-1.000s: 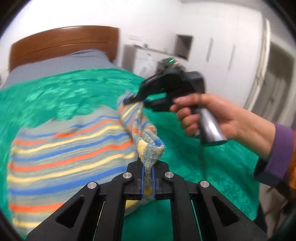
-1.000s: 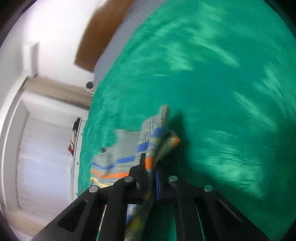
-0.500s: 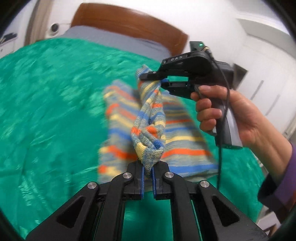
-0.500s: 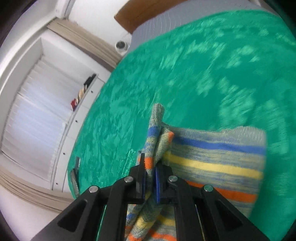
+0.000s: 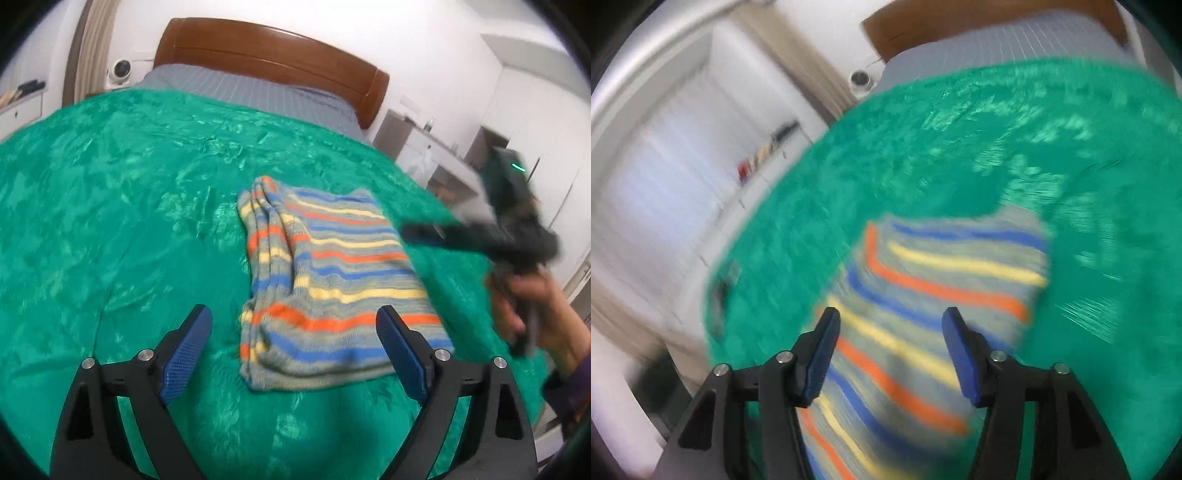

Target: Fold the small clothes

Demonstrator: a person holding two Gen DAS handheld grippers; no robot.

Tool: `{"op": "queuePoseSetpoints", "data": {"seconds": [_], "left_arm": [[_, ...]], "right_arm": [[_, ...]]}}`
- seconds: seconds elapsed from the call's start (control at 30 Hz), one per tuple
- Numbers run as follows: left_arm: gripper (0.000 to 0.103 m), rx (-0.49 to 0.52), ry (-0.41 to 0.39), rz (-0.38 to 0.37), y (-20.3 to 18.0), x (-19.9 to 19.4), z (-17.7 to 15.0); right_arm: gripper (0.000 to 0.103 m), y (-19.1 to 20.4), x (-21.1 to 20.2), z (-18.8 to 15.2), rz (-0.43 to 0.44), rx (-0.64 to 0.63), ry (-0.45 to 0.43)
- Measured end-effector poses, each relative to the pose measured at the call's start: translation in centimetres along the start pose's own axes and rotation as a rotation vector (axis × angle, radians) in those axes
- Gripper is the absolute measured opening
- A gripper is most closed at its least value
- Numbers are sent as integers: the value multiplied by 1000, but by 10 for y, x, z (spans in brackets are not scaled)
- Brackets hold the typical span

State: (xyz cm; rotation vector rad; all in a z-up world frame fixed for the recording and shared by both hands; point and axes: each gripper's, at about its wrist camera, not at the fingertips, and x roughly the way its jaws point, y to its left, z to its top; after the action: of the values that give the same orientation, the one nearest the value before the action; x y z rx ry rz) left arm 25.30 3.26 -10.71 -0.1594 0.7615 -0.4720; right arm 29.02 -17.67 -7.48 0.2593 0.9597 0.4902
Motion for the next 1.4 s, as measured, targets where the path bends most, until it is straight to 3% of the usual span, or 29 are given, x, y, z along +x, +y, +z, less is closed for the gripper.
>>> {"op": "queuePoseSetpoints", "data": {"seconds": [0.13,0.2,0.27,0.33,0.43,0.5,0.6,0.67,0.7,0.73,0.77,0.8,0.83,0.93,1.03,1.17,1.27,1.3,1.33,1.4], "left_arm": [[86,64,141,237,8,45,-2],[86,61,160,226,13,48,-1],[86,84,153,212,13,38,8],[97,78,142,144,14,29,23],[103,31,151,8,21,42,58],[102,5,239,-45,26,71,75],[101,-39,385,-63,35,125,85],[101,-52,408,-77,35,142,84],[99,-37,392,-68,31,143,82],[84,-11,370,-44,28,144,82],[70,12,355,-18,25,144,81],[43,16,349,-27,22,143,81],[22,-2,350,-61,20,140,79],[19,20,308,-51,13,126,85],[19,51,227,-59,1,100,100],[23,95,113,-33,-14,73,125],[64,104,122,41,-21,90,129],[79,112,120,79,-21,96,123],[83,127,109,113,-19,96,115],[85,166,82,168,-23,89,97]], "right_arm": [[59,15,11,-52,-62,-91,76],[60,13,21,-80,-139,-132,130],[60,12,10,-89,-129,-132,102],[61,0,-4,-78,-88,-54,66],[74,-32,-20,-52,-37,111,-40],[74,-61,-16,-34,31,243,-65],[74,-90,5,-30,133,422,-40],[71,-101,26,-31,195,492,-20],[62,-98,33,-30,180,476,-14],[57,-94,36,-28,153,446,-8],[45,-85,39,-24,83,378,-3],[35,-72,39,-21,-2,290,-6],[33,-59,38,-16,-60,220,-12],[26,-18,26,-13,-199,4,-51],[24,8,0,-8,-227,-105,-126],[24,24,-38,12,-220,-146,-236],[27,11,-46,27,-208,-86,-231],[36,1,-45,28,-228,-60,-208],[44,-7,-44,28,-262,-43,-186],[84,-19,-40,20,-336,-19,-150]]}}
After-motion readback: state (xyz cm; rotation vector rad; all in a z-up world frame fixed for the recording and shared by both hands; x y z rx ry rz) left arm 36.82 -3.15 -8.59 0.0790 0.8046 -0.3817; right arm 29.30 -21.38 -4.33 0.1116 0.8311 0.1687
